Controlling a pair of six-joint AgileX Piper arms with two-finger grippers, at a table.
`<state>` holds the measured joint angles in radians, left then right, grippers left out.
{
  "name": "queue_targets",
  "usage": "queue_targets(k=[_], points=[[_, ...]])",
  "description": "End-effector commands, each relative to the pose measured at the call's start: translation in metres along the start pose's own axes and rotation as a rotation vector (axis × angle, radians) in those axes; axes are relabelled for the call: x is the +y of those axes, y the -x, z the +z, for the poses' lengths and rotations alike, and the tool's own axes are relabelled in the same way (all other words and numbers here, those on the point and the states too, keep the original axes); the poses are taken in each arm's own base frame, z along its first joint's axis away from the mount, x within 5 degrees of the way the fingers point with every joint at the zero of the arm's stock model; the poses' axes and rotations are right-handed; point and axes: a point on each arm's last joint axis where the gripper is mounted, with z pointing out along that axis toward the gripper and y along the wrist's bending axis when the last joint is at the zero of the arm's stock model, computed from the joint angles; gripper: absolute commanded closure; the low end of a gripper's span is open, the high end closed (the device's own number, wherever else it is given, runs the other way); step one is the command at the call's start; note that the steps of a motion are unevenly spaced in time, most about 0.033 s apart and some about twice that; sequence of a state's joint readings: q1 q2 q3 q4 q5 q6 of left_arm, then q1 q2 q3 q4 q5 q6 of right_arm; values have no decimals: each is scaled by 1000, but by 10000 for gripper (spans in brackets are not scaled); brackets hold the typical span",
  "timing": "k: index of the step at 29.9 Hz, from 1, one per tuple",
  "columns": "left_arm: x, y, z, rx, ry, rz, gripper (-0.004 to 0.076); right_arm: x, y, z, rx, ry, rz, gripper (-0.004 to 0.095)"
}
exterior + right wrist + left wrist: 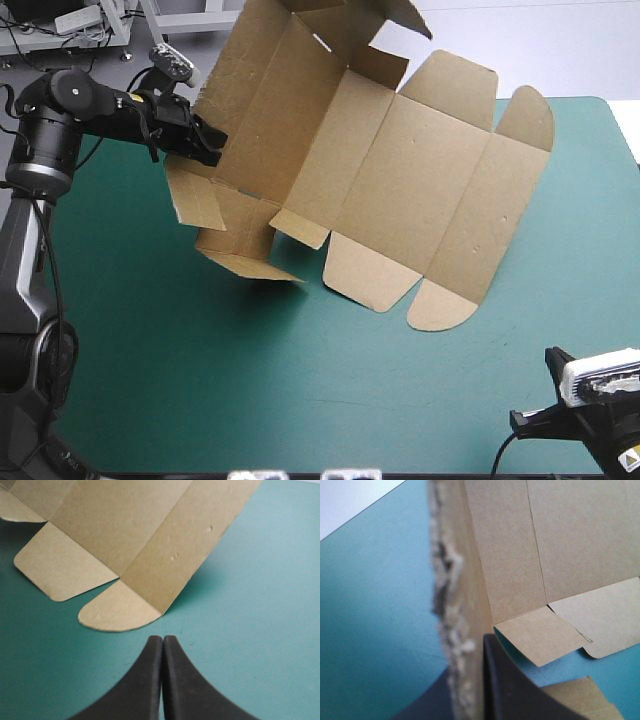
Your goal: Fold the box
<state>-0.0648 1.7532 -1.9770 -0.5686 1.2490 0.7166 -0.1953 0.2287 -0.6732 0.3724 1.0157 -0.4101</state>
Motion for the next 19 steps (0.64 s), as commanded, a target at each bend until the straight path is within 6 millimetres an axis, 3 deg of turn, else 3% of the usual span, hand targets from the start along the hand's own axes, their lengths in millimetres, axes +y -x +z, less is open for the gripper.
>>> queue_targets(k=[1, 7, 11, 14, 19], points=[[-39, 21, -43, -57, 40, 160, 720, -4, 26, -2, -80, -12, -11, 928], [-66, 26, -63, -44, 107, 330, 714, -9, 45, 3, -97, 0, -26, 928], [-78, 28, -67, -38, 120, 372, 714, -10, 60, 1, -129, 3, -47, 928], [-89, 31, -64, -27, 114, 412, 713, -13, 70, 2, -131, -4, -61, 928], [-117, 26, -35, 55, 37, 549, 713, -15, 80, 2, -148, -5, -62, 928]])
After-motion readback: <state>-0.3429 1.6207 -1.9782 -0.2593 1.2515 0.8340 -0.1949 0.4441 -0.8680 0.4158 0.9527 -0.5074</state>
